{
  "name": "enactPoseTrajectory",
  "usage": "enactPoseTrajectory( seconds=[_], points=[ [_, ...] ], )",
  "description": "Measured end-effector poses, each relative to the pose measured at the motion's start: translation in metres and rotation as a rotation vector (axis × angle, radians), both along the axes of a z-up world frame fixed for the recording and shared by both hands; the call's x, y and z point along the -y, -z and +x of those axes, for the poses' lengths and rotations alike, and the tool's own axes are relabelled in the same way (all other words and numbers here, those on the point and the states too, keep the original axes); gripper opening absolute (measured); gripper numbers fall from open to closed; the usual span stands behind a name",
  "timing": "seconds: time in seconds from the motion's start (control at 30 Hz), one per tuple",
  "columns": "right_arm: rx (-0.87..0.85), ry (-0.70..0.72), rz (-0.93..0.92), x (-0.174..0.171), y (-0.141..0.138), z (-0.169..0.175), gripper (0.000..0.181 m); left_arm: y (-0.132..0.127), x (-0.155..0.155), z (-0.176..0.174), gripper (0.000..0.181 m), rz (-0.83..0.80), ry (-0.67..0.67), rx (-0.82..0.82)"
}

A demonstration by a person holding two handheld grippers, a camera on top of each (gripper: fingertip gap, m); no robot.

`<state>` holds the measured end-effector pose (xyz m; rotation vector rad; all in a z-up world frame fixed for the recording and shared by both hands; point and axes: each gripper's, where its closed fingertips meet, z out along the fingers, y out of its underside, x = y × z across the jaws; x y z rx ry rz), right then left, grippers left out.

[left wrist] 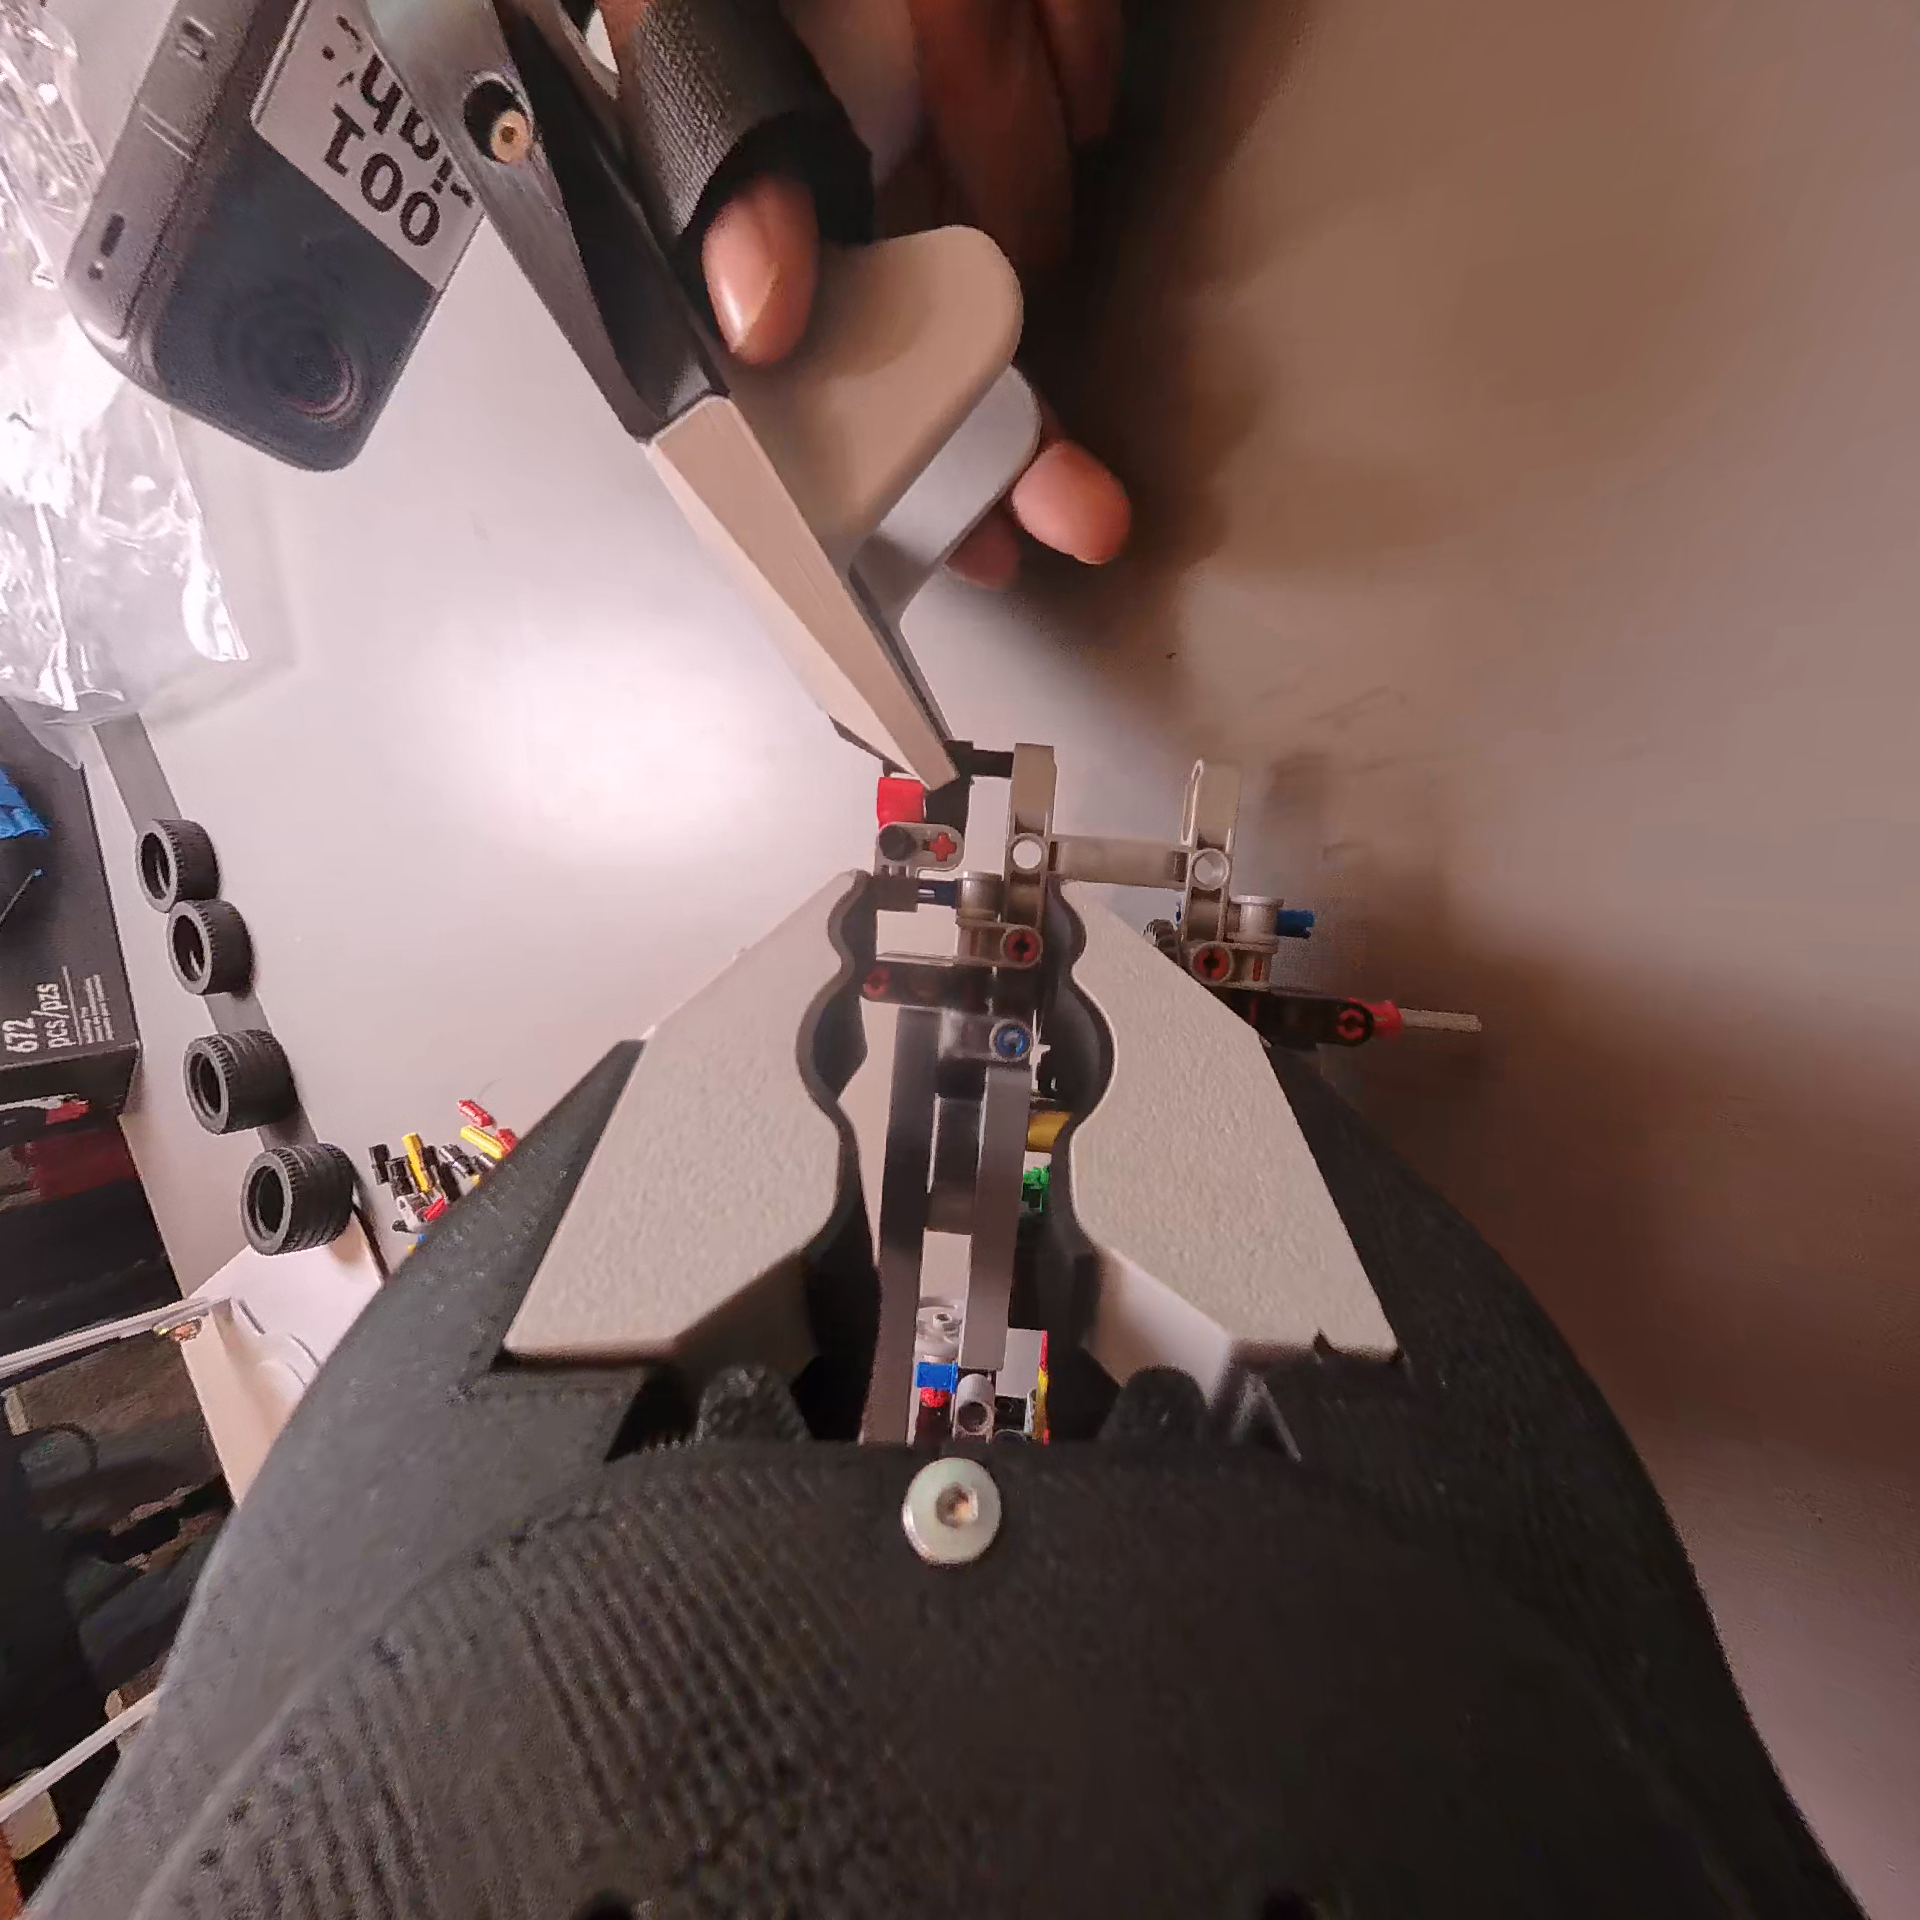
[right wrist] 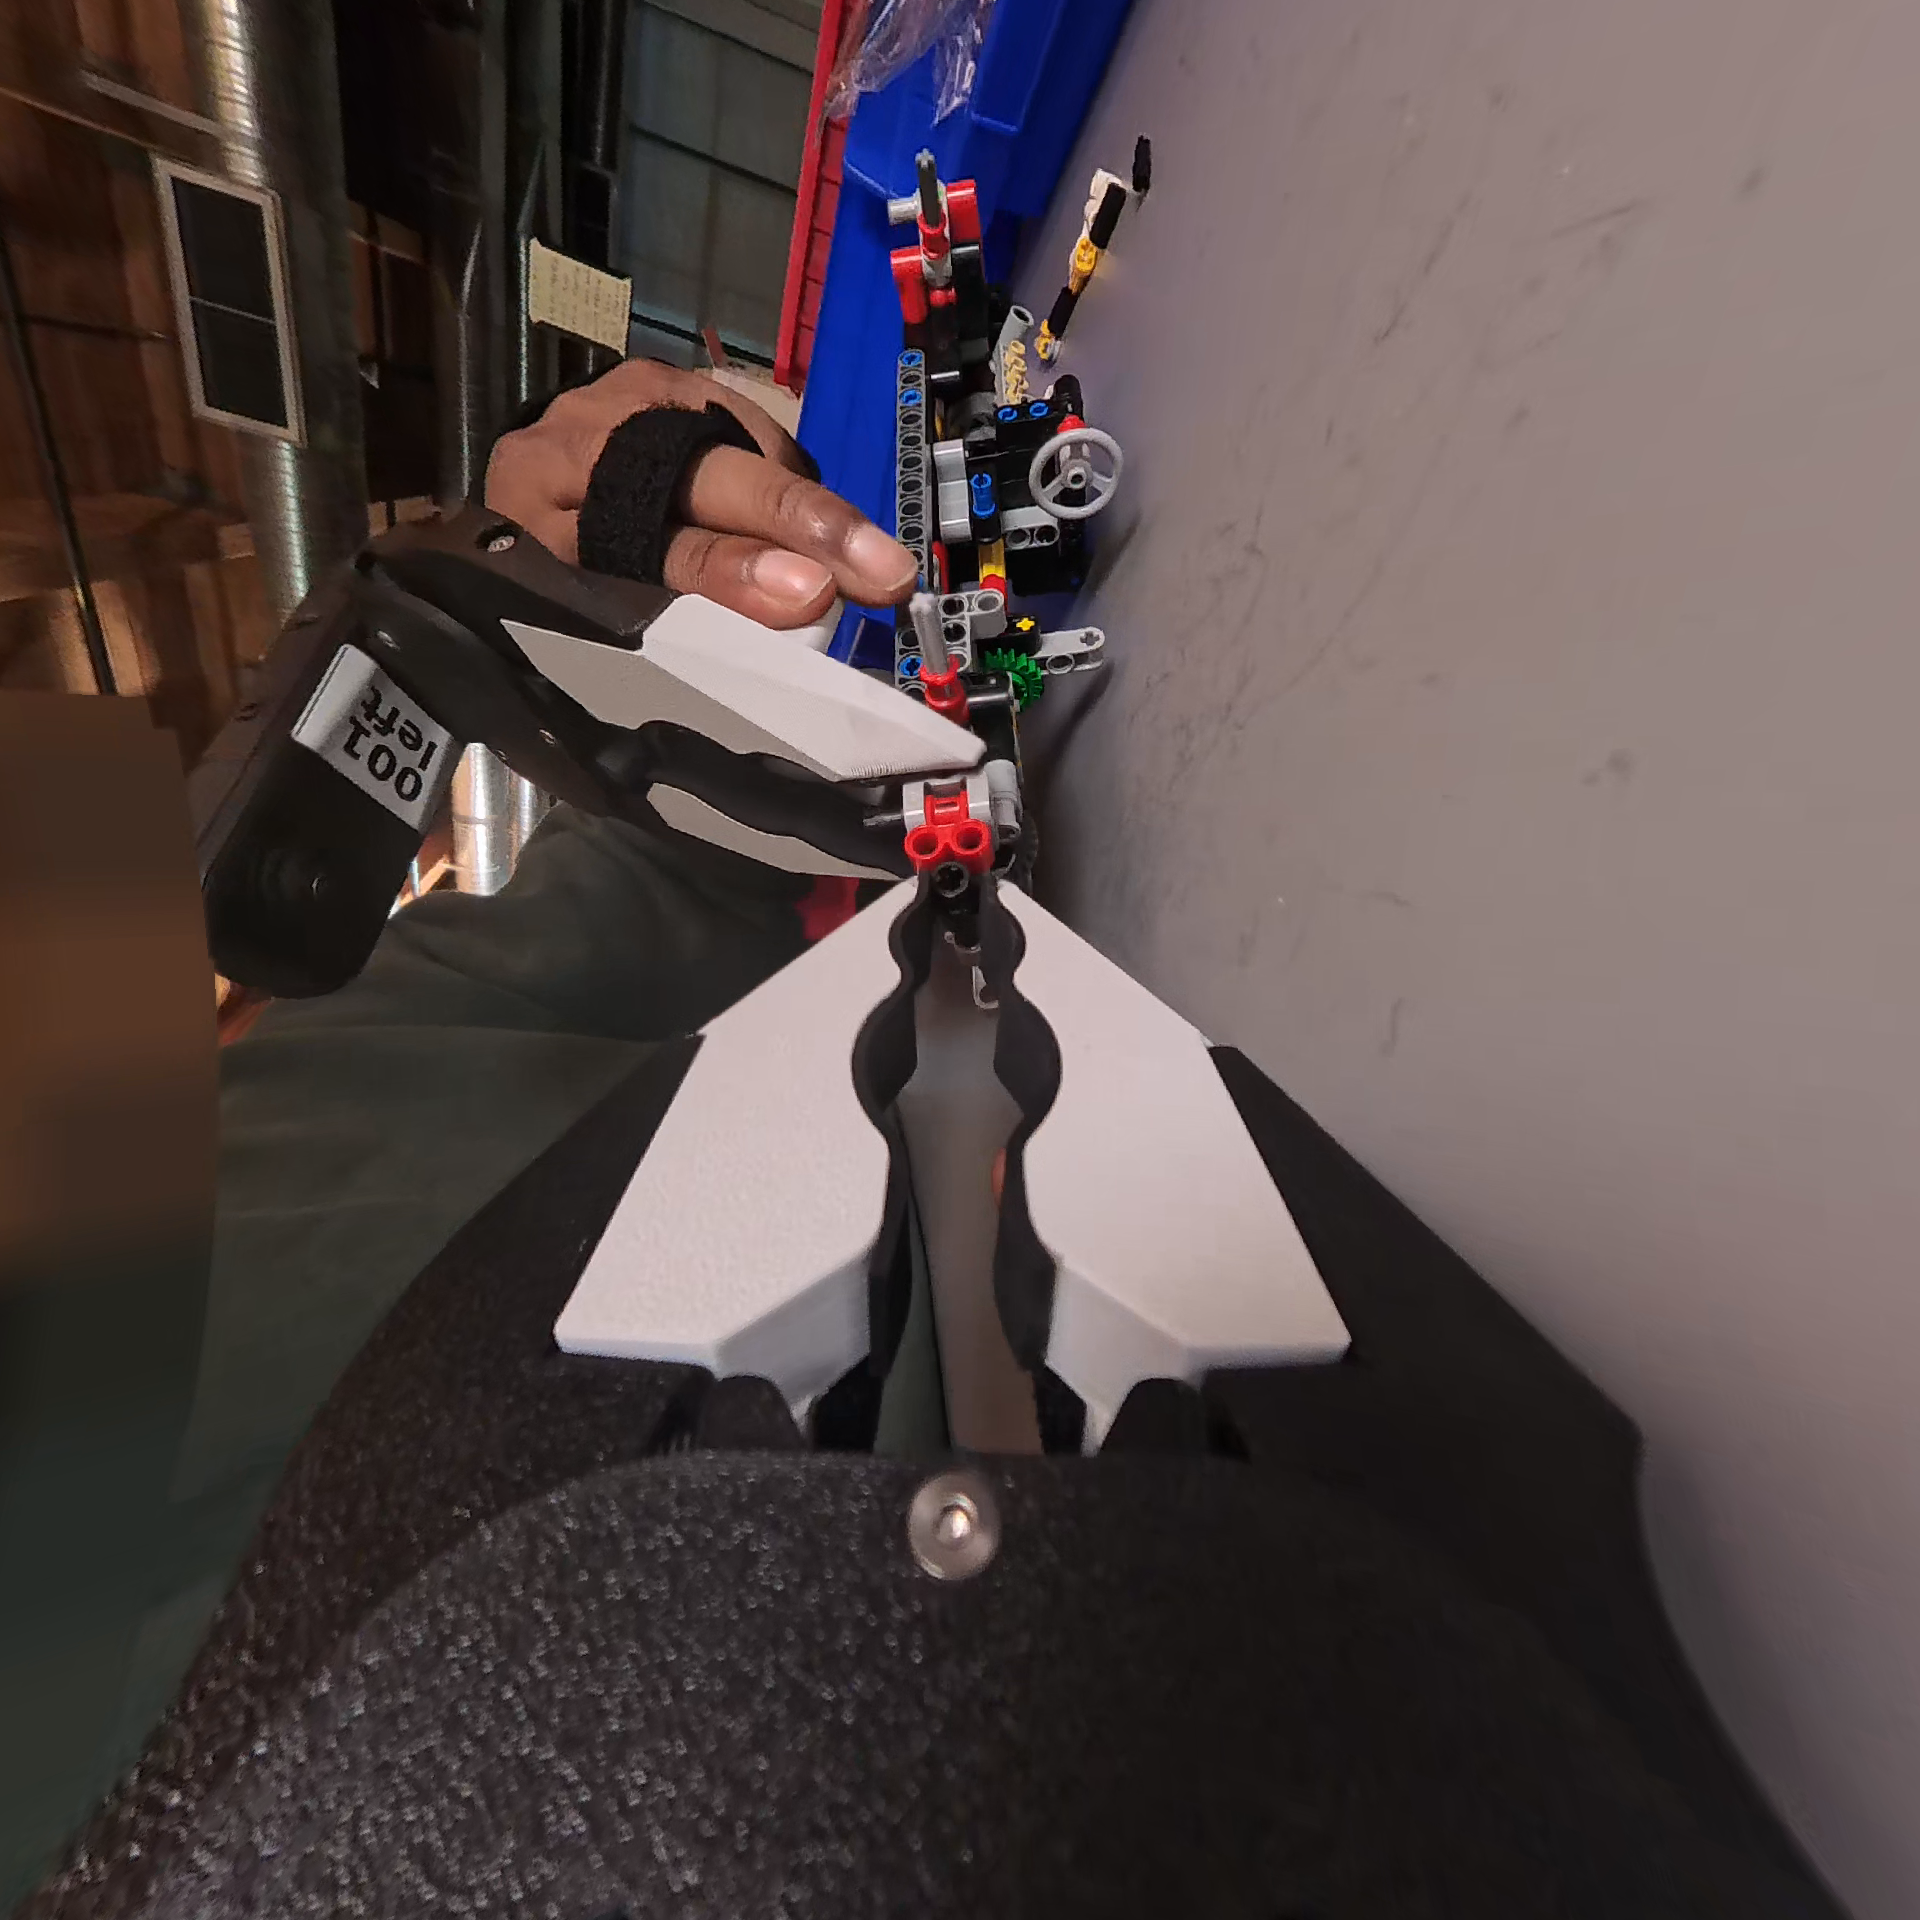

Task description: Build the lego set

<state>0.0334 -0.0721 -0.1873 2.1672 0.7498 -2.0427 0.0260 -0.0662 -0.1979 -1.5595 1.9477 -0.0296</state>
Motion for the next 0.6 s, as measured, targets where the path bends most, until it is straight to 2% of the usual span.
enactPoseTrajectory(
  seconds=[0.23,0.53,0.6],
  points=[
    [-0.007,0.007,-0.039,-0.0014,0.0008,-0.0001,0.007,0.0005,0.0007,-0.0007,0.030,-0.045,-0.011,0.005],
    [-0.021,0.005,0.033,0.0010,-0.0029,-0.0021,0.004,-0.0049,-0.0022,0.0013,0.029,-0.054,-0.016,0.025],
    [-0.017,0.003,0.059,-0.0015,-0.0022,0.0004,0.011,-0.0045,-0.0014,0.0015,0.029,-0.061,-0.014,0.029]
  ],
)
